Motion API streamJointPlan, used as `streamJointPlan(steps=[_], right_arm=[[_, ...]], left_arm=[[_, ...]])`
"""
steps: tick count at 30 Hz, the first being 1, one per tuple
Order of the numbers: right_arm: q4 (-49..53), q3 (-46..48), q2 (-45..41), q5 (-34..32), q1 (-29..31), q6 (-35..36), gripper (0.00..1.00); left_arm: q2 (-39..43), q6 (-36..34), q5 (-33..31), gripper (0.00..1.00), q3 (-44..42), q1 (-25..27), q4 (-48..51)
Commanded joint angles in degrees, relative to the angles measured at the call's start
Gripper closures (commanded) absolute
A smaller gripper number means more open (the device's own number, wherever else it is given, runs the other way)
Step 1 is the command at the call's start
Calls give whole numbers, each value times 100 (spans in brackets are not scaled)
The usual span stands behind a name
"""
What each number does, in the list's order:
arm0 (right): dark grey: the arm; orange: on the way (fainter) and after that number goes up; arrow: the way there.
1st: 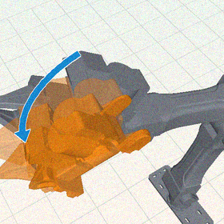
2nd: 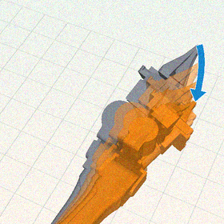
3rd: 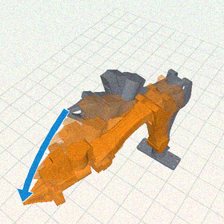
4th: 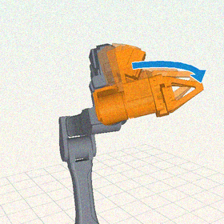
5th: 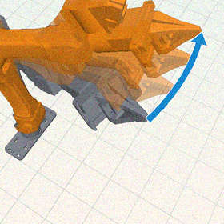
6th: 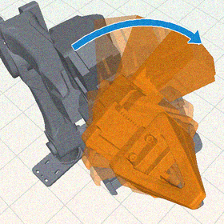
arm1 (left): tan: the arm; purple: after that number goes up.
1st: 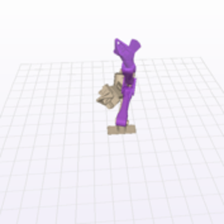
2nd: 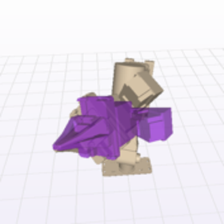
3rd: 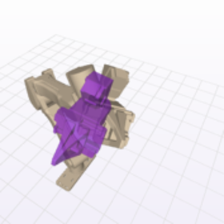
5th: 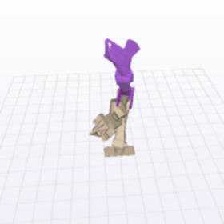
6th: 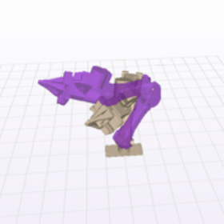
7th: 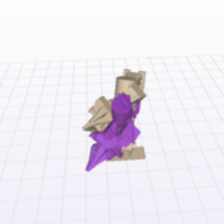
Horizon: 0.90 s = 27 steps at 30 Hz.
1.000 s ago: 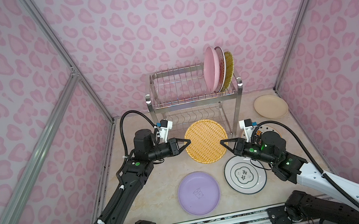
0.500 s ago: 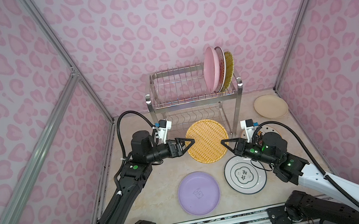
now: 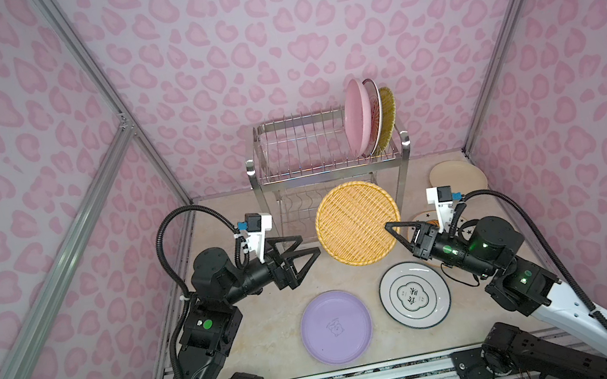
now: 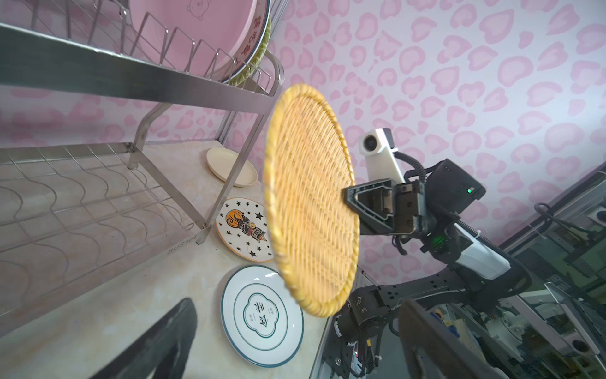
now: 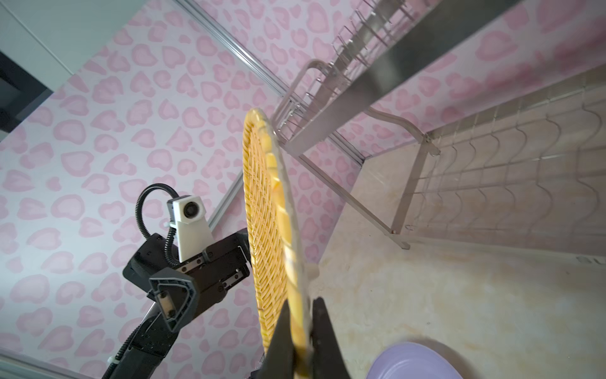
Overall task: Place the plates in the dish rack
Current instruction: 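Carry the bamboo plate up to the rack top with the right gripper while left retracts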
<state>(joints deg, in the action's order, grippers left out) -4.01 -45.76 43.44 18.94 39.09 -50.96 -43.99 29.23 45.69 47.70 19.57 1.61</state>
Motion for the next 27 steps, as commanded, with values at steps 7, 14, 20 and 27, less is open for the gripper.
streamJointPlan(steps=[7,14,20,27], right_arm=[[1072,-2193,975,-912,269,1276,100],[1693,-4314,2270,-1858,371,1873,100],[2303,-5652,3153,-2991,444,2449,100],[2777,-6679,3931,-4380,552,3113,100]], left_arm=[[641,-550,-842,2,-204,-6,-179],[515,-516,-694,2,-176,-6,-169],[514,-515,-677,2,-179,-6,-169],[470,-532,-632,2,-163,-6,-158]])
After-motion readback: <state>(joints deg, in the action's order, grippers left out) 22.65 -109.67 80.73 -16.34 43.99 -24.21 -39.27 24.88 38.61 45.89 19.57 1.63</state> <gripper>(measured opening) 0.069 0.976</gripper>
